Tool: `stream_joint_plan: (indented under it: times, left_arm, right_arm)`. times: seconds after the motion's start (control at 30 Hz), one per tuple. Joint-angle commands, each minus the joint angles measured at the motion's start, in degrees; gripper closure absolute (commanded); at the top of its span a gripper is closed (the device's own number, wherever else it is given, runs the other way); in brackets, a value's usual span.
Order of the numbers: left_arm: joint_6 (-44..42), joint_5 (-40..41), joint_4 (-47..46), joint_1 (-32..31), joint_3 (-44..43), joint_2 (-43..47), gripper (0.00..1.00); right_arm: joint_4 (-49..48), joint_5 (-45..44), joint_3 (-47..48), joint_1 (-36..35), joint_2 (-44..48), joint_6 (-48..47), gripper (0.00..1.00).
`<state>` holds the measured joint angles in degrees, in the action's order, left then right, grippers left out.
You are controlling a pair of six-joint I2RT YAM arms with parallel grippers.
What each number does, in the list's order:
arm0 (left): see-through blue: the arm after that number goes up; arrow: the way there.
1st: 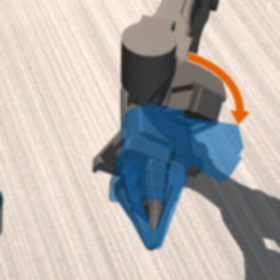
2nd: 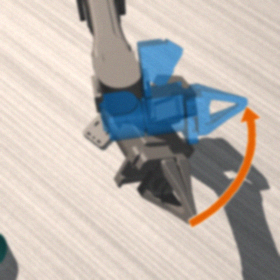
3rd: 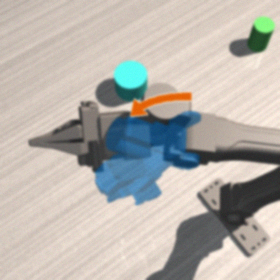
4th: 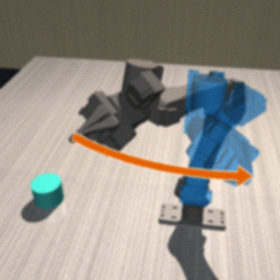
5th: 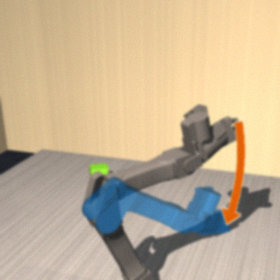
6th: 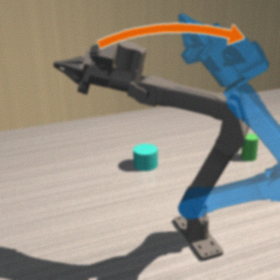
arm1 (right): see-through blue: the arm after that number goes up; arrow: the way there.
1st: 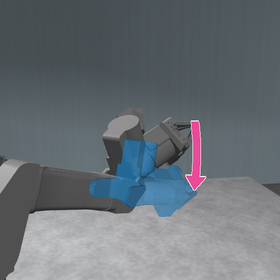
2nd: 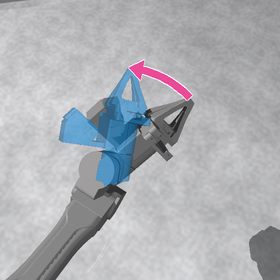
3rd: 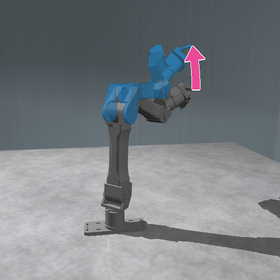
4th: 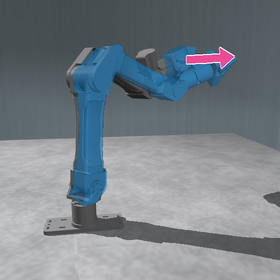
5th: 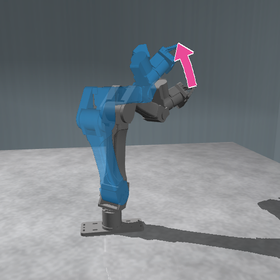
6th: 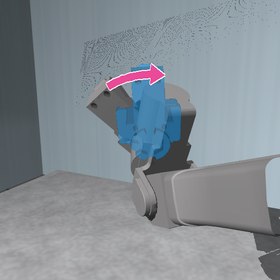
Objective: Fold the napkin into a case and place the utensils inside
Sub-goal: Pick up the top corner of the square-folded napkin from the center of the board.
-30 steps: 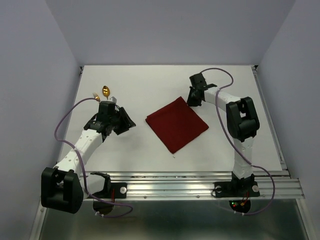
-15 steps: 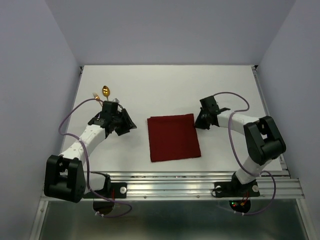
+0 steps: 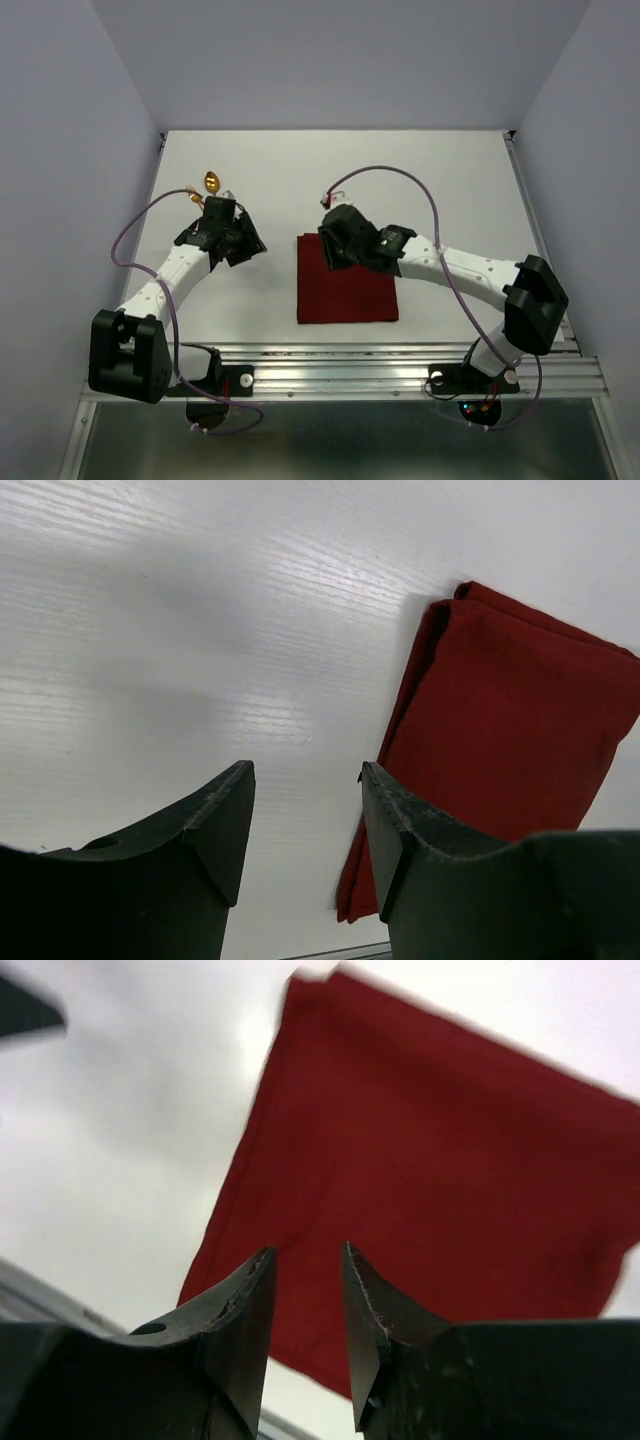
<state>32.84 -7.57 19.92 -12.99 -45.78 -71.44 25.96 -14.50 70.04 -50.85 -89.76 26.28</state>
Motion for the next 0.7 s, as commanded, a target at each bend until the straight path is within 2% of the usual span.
stream_joint_plan:
  times: [0.0,0.13,0.23,0.67]
  left_arm:
    - [-0.41,2.83,1.87,0.78,-3.00,2.18,0.43]
    - [-0.06,3.27,2.40,0.95,-3.96,2.18,0.43]
    - [0.12,3.09,2.31,0.87,-3.53,2.01,0.43]
    - [0.38,2.12,1.79,0.95,-1.86,2.62,0.43]
  right_arm:
    - [4.02,-0.79,0.53,-6.79,-4.89,-1.24,0.61]
    - [2.61,-1.66,2.38,-13.47,-8.50,1.05,0.60]
    - [2.08,-3.43,3.78,-18.22,-11.40,1.84,0.54]
    - [-0.03,-2.55,5.28,-21.04,-17.47,2.98,0.55]
